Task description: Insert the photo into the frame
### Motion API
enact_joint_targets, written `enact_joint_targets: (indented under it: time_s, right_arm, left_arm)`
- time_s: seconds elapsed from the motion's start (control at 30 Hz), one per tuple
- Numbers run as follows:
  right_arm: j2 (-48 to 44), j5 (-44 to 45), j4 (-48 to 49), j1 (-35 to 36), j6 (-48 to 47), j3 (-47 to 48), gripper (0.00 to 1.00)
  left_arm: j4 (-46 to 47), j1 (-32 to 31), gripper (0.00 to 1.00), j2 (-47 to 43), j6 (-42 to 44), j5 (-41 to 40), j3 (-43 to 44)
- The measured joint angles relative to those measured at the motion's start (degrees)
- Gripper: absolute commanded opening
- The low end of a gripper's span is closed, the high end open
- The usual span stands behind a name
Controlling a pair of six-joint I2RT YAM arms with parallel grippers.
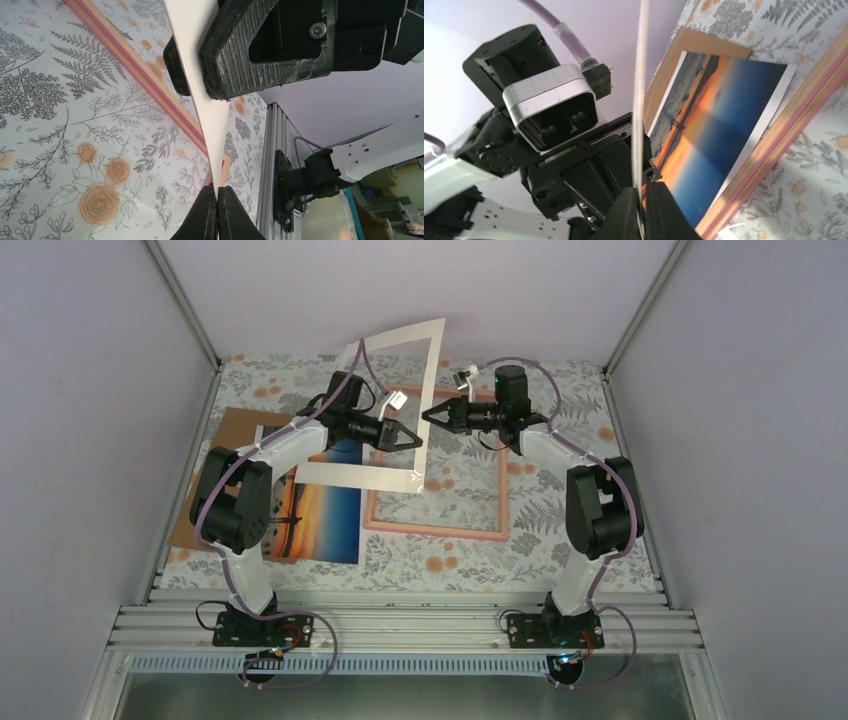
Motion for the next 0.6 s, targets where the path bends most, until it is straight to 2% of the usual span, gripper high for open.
enact_joint_targets:
  time_s: [0.07, 0.1, 0.17, 0.27, 0.37, 0.53, 0.6]
  right_arm:
    - [0.09, -0.24, 0.42, -0.09, 0.74, -0.09, 0.04]
    - [0.20, -0.42, 0.61, -0.11, 1.01, -0.11, 0.04]
    - [0.31, -0.72, 1.09, -0.11, 1.42, -0.37, 0.04]
    - [0.31, -1.57, 1.07, -0.28, 1.25, -1.18, 0.04]
    - [-0.15, -2.47, -0.68, -1.42, -0.37, -2.93, 0.04]
    - [-2.14, -3.21, -7.82, -6.84, -6.34, -7.78, 0.04]
    - [-2.43, -3.13, -11.89, -9.35, -9.86, -9.14, 0.04]
  left_arm:
    - [0.33, 0.00, 0.05, 0.00, 0.02, -0.20, -0.11]
    - [0.46, -0.02, 0.11, 0.00, 0.02, -0.33, -0.24]
    - [0.31, -0.09, 0.27, 0.00, 0.24, -0.81, -0.33]
    - [-1.46, -0.15, 0.59, -0.07, 1.57, -2.40, -0.24]
    - [-4.52, 0.26, 0.83, -0.61, 4.70, -4.59, -0.13]
    - [-10.08, 3.63, 0.99, -3.48, 8.94, -7.56, -0.11]
    - [-11.54, 6.10, 1.00, -4.52, 10.08, -8.70, -0.11]
